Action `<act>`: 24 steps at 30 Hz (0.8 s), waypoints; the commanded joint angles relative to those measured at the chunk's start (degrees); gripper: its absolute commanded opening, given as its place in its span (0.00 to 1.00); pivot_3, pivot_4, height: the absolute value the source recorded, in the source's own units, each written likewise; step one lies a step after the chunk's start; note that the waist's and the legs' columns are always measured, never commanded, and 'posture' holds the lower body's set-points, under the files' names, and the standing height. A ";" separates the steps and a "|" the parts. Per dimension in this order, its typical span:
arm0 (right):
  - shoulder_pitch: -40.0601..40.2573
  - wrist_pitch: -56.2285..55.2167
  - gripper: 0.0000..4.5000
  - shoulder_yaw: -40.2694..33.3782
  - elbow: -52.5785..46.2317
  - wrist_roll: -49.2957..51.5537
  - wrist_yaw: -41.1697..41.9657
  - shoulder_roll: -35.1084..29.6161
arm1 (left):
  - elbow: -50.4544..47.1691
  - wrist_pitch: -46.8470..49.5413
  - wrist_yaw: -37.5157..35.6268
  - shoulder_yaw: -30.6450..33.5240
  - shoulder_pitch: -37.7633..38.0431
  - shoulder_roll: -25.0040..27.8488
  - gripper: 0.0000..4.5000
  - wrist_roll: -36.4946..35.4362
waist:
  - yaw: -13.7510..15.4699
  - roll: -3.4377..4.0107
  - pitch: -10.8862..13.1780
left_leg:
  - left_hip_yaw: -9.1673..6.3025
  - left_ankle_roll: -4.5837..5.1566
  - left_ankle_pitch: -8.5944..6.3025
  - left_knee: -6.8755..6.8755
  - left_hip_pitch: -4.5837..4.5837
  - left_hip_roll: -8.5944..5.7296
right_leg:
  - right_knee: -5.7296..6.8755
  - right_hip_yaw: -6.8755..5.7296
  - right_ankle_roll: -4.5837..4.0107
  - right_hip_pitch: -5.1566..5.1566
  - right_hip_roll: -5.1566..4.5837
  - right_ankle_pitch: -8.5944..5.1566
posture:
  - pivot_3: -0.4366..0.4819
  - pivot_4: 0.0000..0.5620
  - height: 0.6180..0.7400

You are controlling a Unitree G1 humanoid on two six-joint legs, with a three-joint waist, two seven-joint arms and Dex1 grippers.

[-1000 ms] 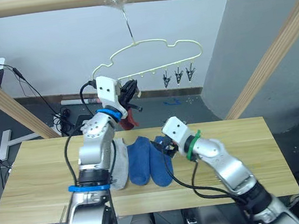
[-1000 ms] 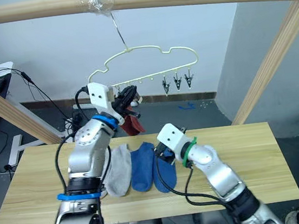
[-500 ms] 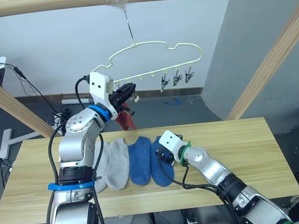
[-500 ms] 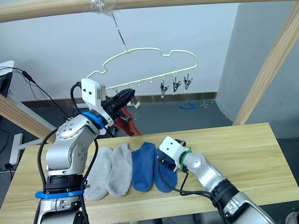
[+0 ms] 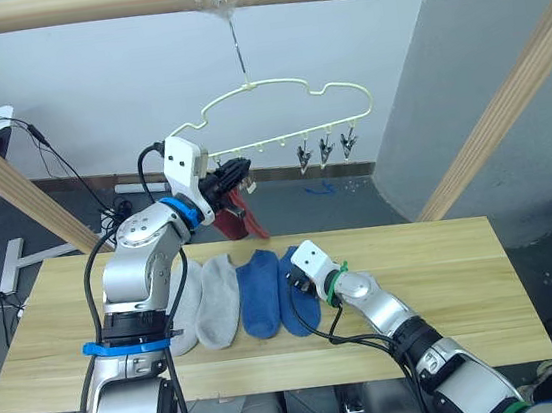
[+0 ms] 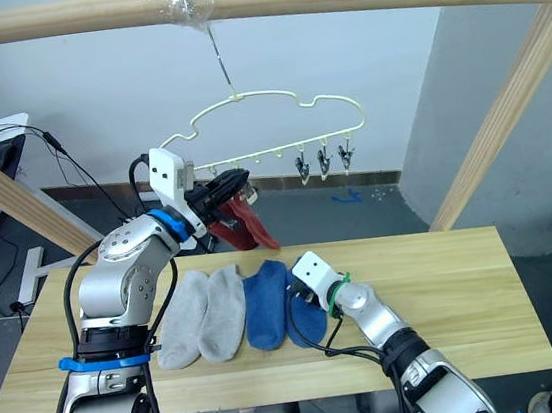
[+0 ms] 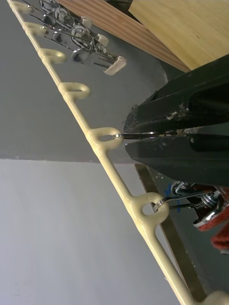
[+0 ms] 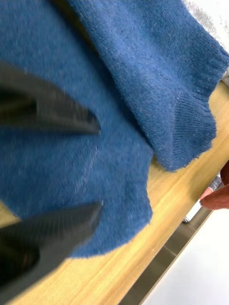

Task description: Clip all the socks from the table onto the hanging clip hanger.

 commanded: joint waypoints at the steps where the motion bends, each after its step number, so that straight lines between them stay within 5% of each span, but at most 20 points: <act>1: 1.69 3.60 0.15 -1.21 -0.60 0.45 1.08 -0.87 | -1.55 0.66 -0.90 0.56 0.75 0.71 0.00 -0.76 | 0.00 -0.01 -0.02 | 0.00 0.00 0.00 0.00 0.00 0.00 | 0.00 0.00 0.00 0.00 0.00 0.00 | 0.42 0.38 0.61; 3: 2.08 4.51 0.01 -1.19 -1.55 0.43 1.71 -1.05 | -1.82 1.01 -0.82 0.60 0.85 0.72 0.00 -1.01 | 0.00 0.00 -0.03 | 0.00 0.00 0.00 0.00 0.01 0.00 | -0.01 0.01 0.01 0.01 0.00 0.00 | 0.42 0.38 0.61; 18: 9.11 15.05 0.01 -0.81 -37.46 1.88 5.97 -5.40 | -2.49 13.37 -3.23 3.00 -0.05 3.80 0.00 -8.60 | -0.20 0.00 -0.04 | -0.04 0.00 0.00 -0.02 0.02 0.05 | -0.01 -0.03 0.11 -0.01 0.06 -0.07 | 0.40 0.39 0.61; 24: 5.63 19.94 0.01 -2.65 -41.82 4.86 4.85 -1.59 | -3.81 18.95 -3.86 3.67 -0.16 4.18 0.00 -12.28 | -0.26 0.00 -0.04 | -0.05 0.00 0.00 -0.02 0.01 0.05 | -0.01 -0.02 0.11 -0.02 0.07 -0.07 | 0.40 0.39 0.61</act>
